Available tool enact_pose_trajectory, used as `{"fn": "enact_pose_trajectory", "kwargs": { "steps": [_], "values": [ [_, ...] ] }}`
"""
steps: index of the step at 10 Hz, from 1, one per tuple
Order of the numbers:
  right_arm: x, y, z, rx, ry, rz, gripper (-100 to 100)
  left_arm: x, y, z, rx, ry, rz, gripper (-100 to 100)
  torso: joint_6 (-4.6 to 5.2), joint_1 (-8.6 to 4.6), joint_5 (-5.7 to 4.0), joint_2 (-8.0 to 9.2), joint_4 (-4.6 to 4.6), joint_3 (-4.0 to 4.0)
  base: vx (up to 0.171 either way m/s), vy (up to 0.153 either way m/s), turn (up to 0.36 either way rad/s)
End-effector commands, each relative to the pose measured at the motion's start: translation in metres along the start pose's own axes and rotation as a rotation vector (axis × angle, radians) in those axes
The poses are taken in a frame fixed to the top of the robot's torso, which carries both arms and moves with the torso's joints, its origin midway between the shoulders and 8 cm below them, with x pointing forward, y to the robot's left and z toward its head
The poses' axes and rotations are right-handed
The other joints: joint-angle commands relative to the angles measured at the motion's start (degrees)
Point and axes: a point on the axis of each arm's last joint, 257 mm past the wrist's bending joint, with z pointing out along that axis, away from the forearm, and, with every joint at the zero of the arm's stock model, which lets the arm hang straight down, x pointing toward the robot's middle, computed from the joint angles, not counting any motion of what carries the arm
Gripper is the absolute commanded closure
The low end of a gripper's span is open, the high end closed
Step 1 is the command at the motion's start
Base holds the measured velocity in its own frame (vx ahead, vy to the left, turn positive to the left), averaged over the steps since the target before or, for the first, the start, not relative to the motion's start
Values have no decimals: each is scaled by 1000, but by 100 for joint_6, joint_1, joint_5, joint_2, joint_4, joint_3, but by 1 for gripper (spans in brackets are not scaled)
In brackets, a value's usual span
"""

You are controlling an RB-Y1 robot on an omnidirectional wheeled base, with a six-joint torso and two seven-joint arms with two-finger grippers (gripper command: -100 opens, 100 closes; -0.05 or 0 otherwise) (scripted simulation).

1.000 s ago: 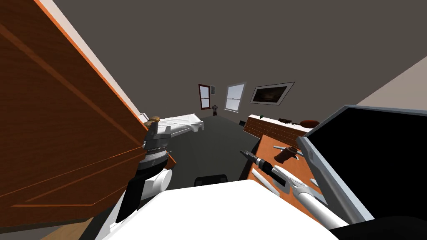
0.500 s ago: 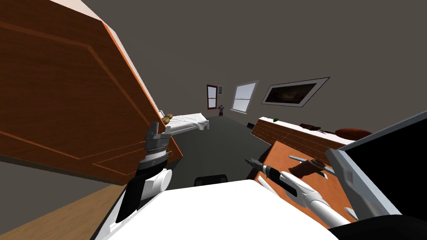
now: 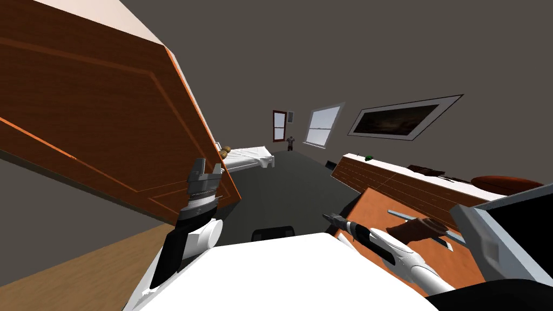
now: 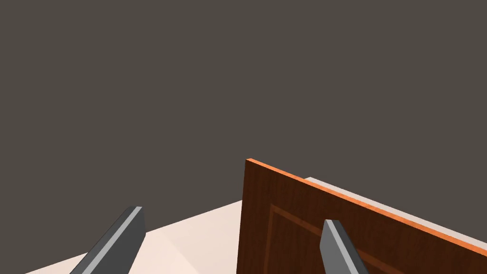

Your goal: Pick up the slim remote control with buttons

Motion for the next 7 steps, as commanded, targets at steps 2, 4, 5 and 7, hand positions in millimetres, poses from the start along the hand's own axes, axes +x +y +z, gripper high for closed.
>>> {"fn": "enact_pose_trajectory", "kwargs": {
  "steps": [2,4,5,7],
  "values": [
    [38,-24,-15,43,102,-29,-100,0,0,0,0,0,0,0,6,-3,0,0,0,0,-34,-16,197],
    [73,-46,-32,92,187,-34,-100,0,0,0,0,0,0,0,1,-5,0,12,2,7,-55,-17,289],
    [97,-53,-42,107,250,-51,-100,0,0,0,0,0,0,0,10,-6,-1,9,2,5,-36,-10,161],
    [127,-67,-59,140,325,-56,-100,0,0,0,0,0,0,0,8,-4,0,1,1,1,-29,-6,173]
  ]
}}
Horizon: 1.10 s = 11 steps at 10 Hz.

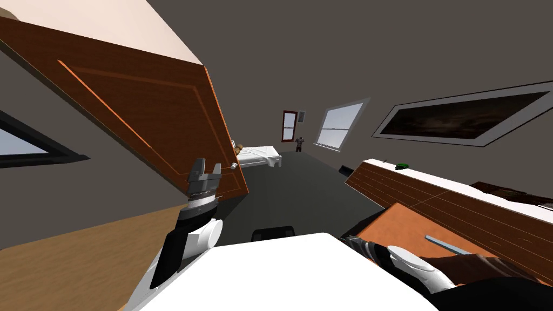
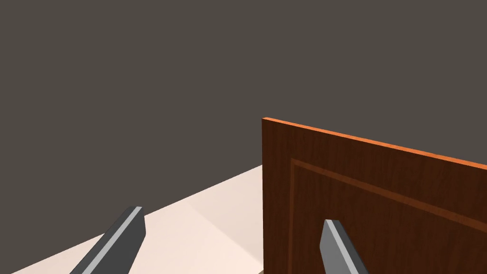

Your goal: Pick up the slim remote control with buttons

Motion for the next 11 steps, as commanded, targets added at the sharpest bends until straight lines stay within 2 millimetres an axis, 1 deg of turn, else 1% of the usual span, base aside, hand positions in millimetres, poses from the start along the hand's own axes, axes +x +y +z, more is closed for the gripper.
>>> {"fn": "enact_pose_trajectory", "kwargs": {
  "steps": [1,2,4,5,6,7,8,9,10,11],
  "values": [
    [12,-6,-1,7,28,-6,-100,0,0,0,0,0,0,0,0,0,0,0,0,0,-27,-10,96],
    [17,-10,-3,18,37,0,-100,0,0,0,0,0,0,0,4,-2,0,-2,0,-1,-12,-7,-24],
    [68,-21,-13,44,156,-22,-100,0,0,0,0,0,0,0,-1,1,0,-6,-1,-3,-32,-4,226],
    [69,-21,-13,44,157,-22,-100,0,0,0,0,0,0,0,2,-2,0,0,0,0,-38,-17,100],
    [95,-27,-21,59,216,-27,-100,0,0,0,0,0,0,0,4,-5,-1,0,0,0,-36,-12,169],
    [97,-28,-22,63,220,-24,-100,0,0,0,0,0,0,0,2,-4,-2,0,0,0,-24,-8,75],
    [140,-31,-34,75,316,-36,-100,0,0,0,0,0,0,0,5,-3,0,-4,0,-2,-35,-1,247],
    [140,-31,-34,75,316,-36,-100,0,0,0,0,0,0,0,1,-1,0,0,0,0,-38,-15,141],
    [157,-30,-39,77,355,-40,-100,0,0,0,0,0,0,0,4,-5,0,1,1,1,-32,-14,84],
    [157,-30,-39,77,355,-40,-100,0,0,0,0,0,0,0,4,-5,-1,-1,0,0,-22,-10,37]
  ]
}}
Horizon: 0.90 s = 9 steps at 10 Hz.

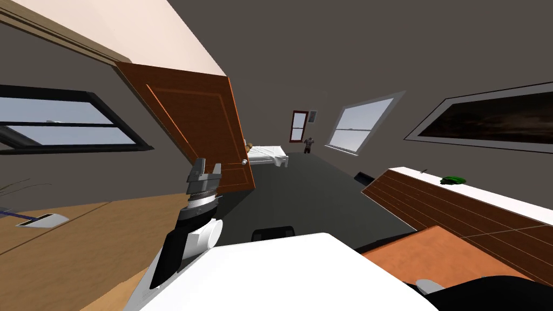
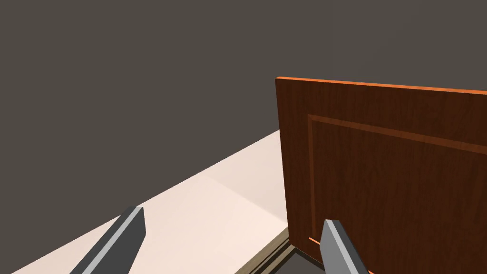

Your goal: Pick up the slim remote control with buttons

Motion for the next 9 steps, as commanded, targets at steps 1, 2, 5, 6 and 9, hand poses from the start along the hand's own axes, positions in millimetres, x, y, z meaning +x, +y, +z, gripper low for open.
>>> {"fn": "enact_pose_trajectory", "kwargs": {
  "steps": [1,2,5,6,9],
  "values": [
    [4,-1,1,1,7,-1,-100,0,0,0,0,0,0,0,0,0,0,0,0,0,-8,-5,-4],
    [18,2,3,0,38,-6,-100,0,0,0,0,0,0,0,-1,1,0,-5,-1,-3,-10,-7,91],
    [34,9,6,-4,68,-8,-100,0,0,0,0,0,0,0,0,-10,-2,-2,0,-1,-19,-29,67],
    [35,9,6,-5,70,-10,0,0,0,0,0,0,0,0,-1,-4,-1,-6,-1,-3,0,0,0],
    [44,33,28,3,67,49,-100,0,0,0,0,0,0,0,-5,-18,-4,9,2,5,-66,-53,202]
  ]
}}
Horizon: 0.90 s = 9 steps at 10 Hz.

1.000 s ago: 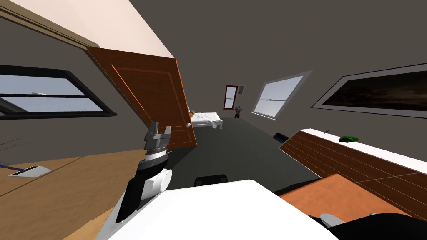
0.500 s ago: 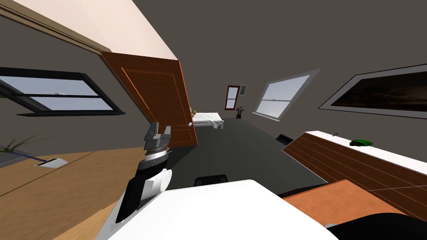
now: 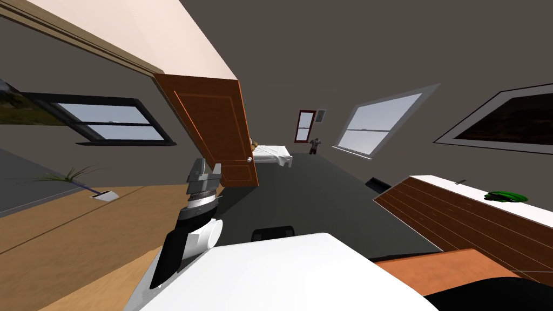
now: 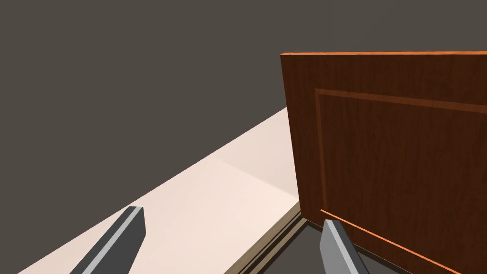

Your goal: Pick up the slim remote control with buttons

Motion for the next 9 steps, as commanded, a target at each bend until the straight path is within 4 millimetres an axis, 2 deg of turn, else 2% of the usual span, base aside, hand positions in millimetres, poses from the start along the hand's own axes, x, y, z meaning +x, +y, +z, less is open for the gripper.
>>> {"fn": "enact_pose_trajectory", "kwargs": {
  "steps": [1,2,6,7,8,9],
  "values": [
    [0,0,0,0,0,0,-100,0,0,0,0,0,0,0,0,0,0,0,0,0,-43,-28,38],
    [0,0,1,2,0,1,100,0,0,0,0,0,0,0,4,9,3,-11,-2,-5,-7,-5,-7],
    [0,2,1,-1,0,1,100,0,0,0,0,0,0,0,2,9,4,-29,-6,-16,0,0,0],
    [0,2,1,-1,0,1,0,0,0,0,0,0,0,0,2,9,4,-30,-6,-17,0,0,0],
    [-3,-8,-8,0,1,-18,100,0,0,0,0,0,0,0,2,9,4,-30,-6,-17,53,27,-218],
    [-4,-13,-12,-1,2,-30,100,0,0,0,0,0,0,0,12,18,8,-42,-11,-24,75,64,-230]
  ]
}}
